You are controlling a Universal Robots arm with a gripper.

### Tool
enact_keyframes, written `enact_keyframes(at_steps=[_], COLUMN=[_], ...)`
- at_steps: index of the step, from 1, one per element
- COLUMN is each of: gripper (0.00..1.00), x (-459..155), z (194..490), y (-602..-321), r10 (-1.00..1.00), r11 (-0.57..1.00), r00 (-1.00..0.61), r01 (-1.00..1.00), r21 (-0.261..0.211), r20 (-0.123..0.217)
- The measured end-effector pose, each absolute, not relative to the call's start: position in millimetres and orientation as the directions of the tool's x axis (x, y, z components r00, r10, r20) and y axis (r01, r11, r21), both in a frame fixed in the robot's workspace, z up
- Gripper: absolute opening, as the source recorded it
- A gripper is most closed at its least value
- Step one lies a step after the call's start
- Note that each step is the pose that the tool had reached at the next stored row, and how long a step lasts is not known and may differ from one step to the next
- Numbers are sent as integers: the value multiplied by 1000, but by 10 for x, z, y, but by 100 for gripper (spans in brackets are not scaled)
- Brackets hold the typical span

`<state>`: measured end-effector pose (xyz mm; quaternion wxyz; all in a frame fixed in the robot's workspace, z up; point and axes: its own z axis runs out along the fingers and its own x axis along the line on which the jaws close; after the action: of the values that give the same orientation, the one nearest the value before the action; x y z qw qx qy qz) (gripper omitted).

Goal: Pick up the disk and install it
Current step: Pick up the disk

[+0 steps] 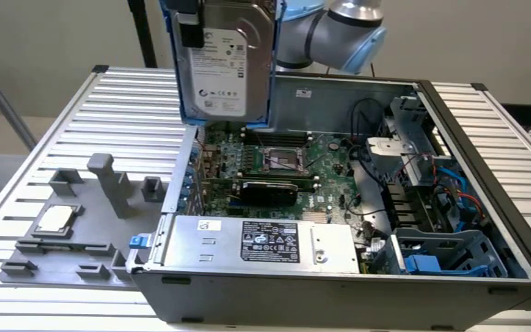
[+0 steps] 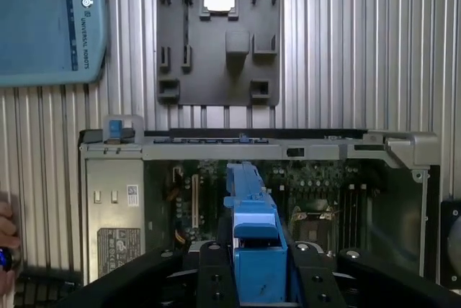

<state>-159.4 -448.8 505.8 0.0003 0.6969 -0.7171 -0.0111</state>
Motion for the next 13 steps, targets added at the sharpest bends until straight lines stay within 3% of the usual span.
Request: enact_keyframes(at_steps=[13], gripper=[0], x=[-1030], z=[5057], y=[-4730], r10=[-999], r11=[28], r00=[-29], r01=[-999], r21=[16], r20=[-15])
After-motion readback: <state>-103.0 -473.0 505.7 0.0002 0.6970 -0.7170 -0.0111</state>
